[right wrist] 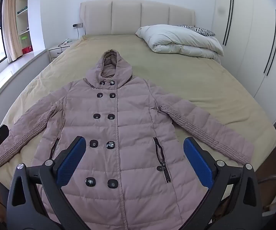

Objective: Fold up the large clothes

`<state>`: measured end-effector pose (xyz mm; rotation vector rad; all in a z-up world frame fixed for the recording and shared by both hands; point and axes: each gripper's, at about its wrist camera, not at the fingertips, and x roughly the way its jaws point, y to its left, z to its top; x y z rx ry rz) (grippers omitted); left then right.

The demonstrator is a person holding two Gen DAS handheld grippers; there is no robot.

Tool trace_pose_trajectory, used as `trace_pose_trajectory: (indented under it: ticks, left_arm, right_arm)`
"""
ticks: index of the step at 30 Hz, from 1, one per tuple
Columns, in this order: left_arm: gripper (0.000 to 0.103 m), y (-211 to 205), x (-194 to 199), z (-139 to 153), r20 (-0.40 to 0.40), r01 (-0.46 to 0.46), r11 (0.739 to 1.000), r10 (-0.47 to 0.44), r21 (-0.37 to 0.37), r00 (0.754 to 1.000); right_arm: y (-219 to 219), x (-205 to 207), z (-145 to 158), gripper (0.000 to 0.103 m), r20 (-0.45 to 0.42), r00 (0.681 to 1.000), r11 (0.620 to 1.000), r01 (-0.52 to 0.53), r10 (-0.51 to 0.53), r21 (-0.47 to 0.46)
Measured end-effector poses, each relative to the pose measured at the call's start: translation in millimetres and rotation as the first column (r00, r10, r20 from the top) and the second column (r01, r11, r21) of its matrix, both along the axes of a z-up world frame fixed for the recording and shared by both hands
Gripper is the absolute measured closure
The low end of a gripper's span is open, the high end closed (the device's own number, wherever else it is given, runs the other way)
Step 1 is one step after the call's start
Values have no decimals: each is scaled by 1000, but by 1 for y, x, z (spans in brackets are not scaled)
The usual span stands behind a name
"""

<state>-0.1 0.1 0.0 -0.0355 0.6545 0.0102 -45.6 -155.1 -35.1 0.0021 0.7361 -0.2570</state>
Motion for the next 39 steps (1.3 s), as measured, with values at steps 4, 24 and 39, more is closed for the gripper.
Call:
trace_pose_trajectory:
  ticks: [4,24,39]
  left_arm:
    - [0,1,0,1,0,1,1000,-1,3,1000]
    - [0,-1,0,0,-3,2,1000,-2,16,1000]
    - [0,-1,0,0,-5,2,1000,-2,18,1000]
  right_arm:
    - [0,0,0,0,-4,1000,1000,0,0,-1]
    - [-1,1,-3,0,-9,1000,1000,1,-1,1]
    - [0,3,-5,0,-13,1000,1000,3,-2,2]
